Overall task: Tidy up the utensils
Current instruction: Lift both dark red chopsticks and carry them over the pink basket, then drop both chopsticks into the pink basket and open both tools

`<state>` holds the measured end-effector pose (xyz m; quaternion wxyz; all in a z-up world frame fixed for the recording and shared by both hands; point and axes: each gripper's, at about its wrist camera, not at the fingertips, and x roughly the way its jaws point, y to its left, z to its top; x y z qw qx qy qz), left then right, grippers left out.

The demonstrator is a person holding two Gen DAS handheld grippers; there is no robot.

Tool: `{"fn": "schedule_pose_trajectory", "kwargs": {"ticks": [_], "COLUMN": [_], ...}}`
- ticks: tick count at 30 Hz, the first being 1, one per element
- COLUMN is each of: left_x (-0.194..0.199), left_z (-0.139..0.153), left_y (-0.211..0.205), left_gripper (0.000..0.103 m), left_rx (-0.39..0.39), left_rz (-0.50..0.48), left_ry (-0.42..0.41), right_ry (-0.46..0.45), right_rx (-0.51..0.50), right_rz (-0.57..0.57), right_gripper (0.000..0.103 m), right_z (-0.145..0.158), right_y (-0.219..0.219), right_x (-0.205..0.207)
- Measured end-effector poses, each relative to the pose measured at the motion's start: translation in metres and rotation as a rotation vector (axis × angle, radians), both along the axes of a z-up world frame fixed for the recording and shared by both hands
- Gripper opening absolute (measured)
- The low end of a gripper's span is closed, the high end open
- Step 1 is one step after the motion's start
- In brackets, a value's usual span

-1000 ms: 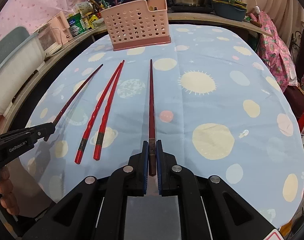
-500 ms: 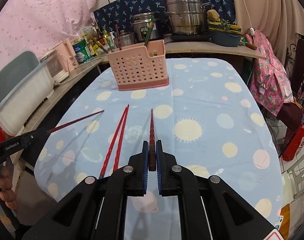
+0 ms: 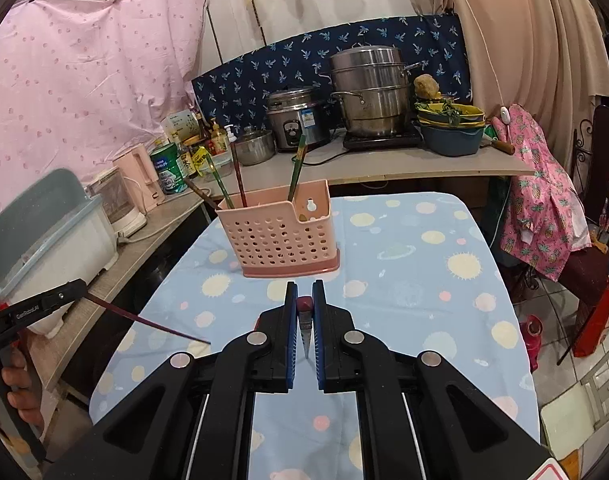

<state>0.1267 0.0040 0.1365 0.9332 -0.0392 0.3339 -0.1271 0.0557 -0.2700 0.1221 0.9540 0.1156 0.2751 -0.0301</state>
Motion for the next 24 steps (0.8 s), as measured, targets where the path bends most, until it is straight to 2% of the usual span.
{"fn": "schedule_pose_trajectory", "kwargs": {"ticks": [6, 11, 18, 24], "left_x": [0.027, 0.050, 0.091, 0.122], "left_z": [0.018, 0.047, 0.103, 0.142], "left_y": [-0.013, -0.027, -0.051, -0.071], "left_gripper": [0.007, 0.007, 0.007, 0.007], "left_rx": [0.008, -0.003, -0.071, -0.098], "left_rz": [-0.009, -0.024, -0.045, -0.032], "left_ry": [-0.031, -0.093, -0.189, -0.279], "right_ry": [-0.029, -0.080, -0.199, -0.298], "right_rx": [0.013, 0.035, 0.062, 0.068], "right_rz": [0.000, -0.002, 0.006, 0.012], "right_gripper": [0.007, 0.007, 0.007, 0.007], "right_z": [0.016, 0.039, 0.092, 0.134], "right_y": [-0.007, -0.015, -0.022, -0.023], "right_x": [0.023, 0.046, 0.092, 0.141]}}
